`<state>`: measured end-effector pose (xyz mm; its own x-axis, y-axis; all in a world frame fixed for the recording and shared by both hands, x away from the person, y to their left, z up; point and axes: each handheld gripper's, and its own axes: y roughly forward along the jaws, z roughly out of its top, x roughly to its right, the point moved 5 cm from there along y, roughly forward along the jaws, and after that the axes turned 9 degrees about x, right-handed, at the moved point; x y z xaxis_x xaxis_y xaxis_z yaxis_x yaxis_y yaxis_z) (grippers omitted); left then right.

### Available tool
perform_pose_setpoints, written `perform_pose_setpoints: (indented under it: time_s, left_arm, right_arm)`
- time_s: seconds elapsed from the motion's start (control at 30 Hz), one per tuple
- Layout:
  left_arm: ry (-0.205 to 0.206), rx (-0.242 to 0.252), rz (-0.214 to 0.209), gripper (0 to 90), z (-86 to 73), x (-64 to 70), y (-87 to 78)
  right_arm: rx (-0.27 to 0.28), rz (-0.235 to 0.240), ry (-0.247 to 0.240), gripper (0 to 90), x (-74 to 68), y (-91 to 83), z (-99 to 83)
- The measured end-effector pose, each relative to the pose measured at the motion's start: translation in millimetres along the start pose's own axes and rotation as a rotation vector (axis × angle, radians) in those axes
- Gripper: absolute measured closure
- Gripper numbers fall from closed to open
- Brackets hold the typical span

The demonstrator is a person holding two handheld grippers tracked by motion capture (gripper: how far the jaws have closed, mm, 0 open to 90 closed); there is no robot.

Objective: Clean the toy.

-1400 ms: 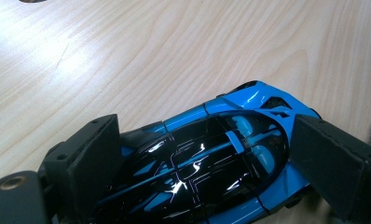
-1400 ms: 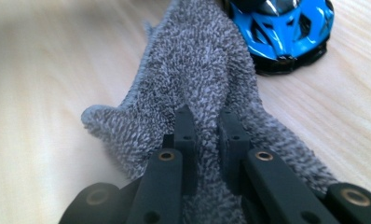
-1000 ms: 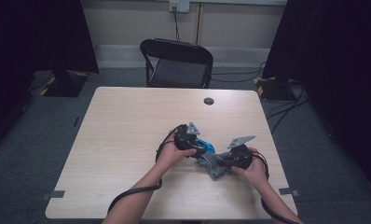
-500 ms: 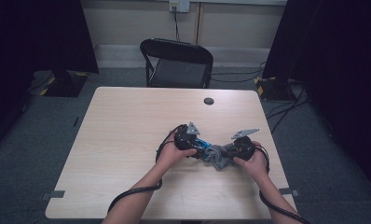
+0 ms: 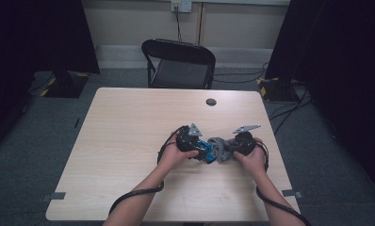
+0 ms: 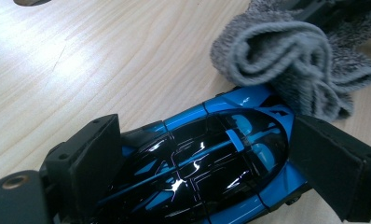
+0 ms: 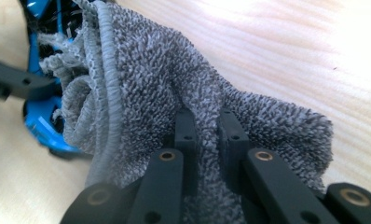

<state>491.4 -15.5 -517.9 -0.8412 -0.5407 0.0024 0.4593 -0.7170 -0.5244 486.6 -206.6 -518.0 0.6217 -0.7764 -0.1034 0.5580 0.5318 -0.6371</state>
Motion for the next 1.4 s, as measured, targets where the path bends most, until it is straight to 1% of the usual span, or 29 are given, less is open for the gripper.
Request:
perform_pose_setpoints:
  time_s: [0.07,0.33,0.47,0.57,0.6,0.67,0.7,0.77,0.8,0.87,0.97,1.07,1.2,1.23,1.4]
  left_arm:
    - [0.000,0.002,0.000,9.7,-0.2,0.0,-0.1]
    - [0.000,0.004,0.001,9.7,-0.5,-0.2,-0.4]
    - [-0.001,0.007,0.002,9.7,-0.6,0.0,-0.3]
    - [-0.001,0.007,0.001,9.7,-0.6,0.0,-0.3]
    - [-0.001,0.005,0.001,9.7,-0.5,-0.1,-0.4]
    - [-0.002,0.003,-0.001,9.7,-0.2,0.1,-0.2]
    - [-0.002,0.003,-0.001,9.7,-0.2,0.0,-0.1]
    - [-0.002,0.003,-0.001,9.7,-0.3,0.0,-0.2]
    - [-0.002,0.003,-0.001,9.7,-0.3,0.0,-0.2]
    - [-0.002,0.003,-0.001,9.7,-0.3,0.0,-0.2]
    - [-0.001,0.001,0.000,9.7,-0.1,-0.1,-0.1]
    - [-0.002,0.001,-0.001,9.7,-0.1,-0.2,0.0]
    - [-0.001,-0.002,-0.002,9.7,0.0,-0.5,-0.1]
    - [0.000,-0.002,-0.002,9.7,0.2,-0.4,0.0]
    - [-0.002,-0.005,-0.001,9.7,0.5,0.0,0.2]
  right_arm:
    - [0.006,-0.014,0.009,81.2,1.1,2.1,1.7]
    - [0.028,-0.055,0.014,81.2,2.2,7.7,5.3]
    - [0.036,-0.082,0.040,81.2,4.6,8.8,7.3]
    - [0.054,-0.106,0.063,81.2,8.6,8.2,9.1]
    - [0.055,-0.106,0.066,81.2,9.4,7.8,9.5]
    - [0.069,-0.110,0.079,81.2,11.6,5.2,10.3]
    - [0.075,-0.103,0.082,81.2,12.6,3.5,10.6]
    - [0.084,-0.118,0.079,81.2,15.2,-2.0,10.5]
    - [0.090,-0.112,0.079,81.2,16.3,-4.7,10.4]
    - [0.102,-0.120,0.077,81.2,18.8,-12.0,10.0]
    - [0.123,-0.102,0.074,81.2,19.9,-23.5,10.4]
    - [0.146,-0.056,0.058,81.2,15.7,-35.7,10.2]
    - [0.173,0.022,0.037,81.1,2.9,-51.3,7.5]
    - [0.177,0.036,0.025,81.1,-0.6,-54.8,5.9]
    - [0.169,0.104,-0.011,81.2,-18.9,-67.1,-8.0]
